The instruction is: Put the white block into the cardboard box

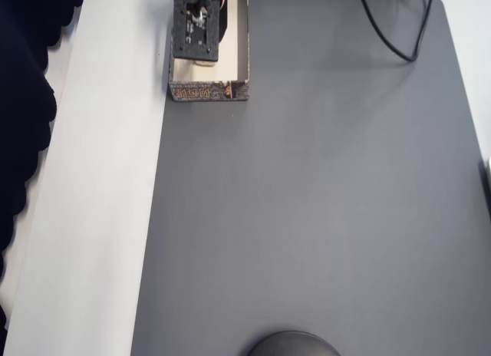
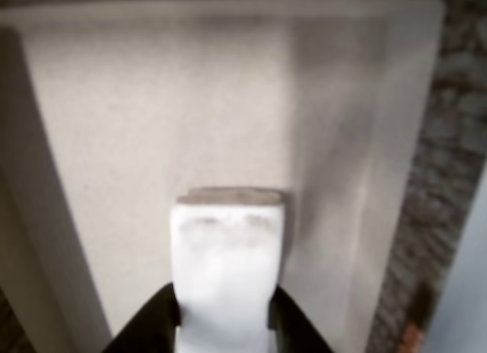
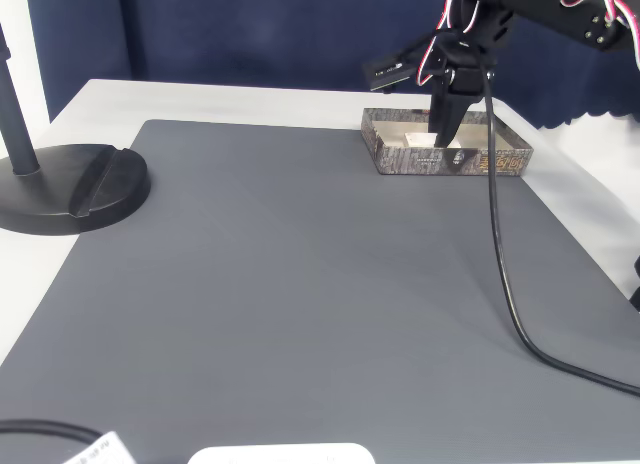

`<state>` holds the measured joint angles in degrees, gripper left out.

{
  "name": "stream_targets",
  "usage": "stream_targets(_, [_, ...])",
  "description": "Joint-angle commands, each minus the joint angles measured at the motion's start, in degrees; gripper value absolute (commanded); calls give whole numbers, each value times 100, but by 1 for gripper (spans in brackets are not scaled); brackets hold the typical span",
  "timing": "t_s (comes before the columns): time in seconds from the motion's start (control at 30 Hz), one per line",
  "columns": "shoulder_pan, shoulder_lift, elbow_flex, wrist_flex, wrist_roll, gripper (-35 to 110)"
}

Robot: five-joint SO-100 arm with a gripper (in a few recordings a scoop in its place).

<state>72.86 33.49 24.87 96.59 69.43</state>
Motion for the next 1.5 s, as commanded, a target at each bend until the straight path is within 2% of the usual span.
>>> stream_targets(0.0, [-88, 105, -404, -79, -18, -2])
stream_targets(0.4, [-114, 53, -396, -79, 563, 2])
stream_targets(1.07, [-176, 246, -343, -185, 686, 30])
stream_targets(1.47, [-167, 1037, -44, -264, 773, 32])
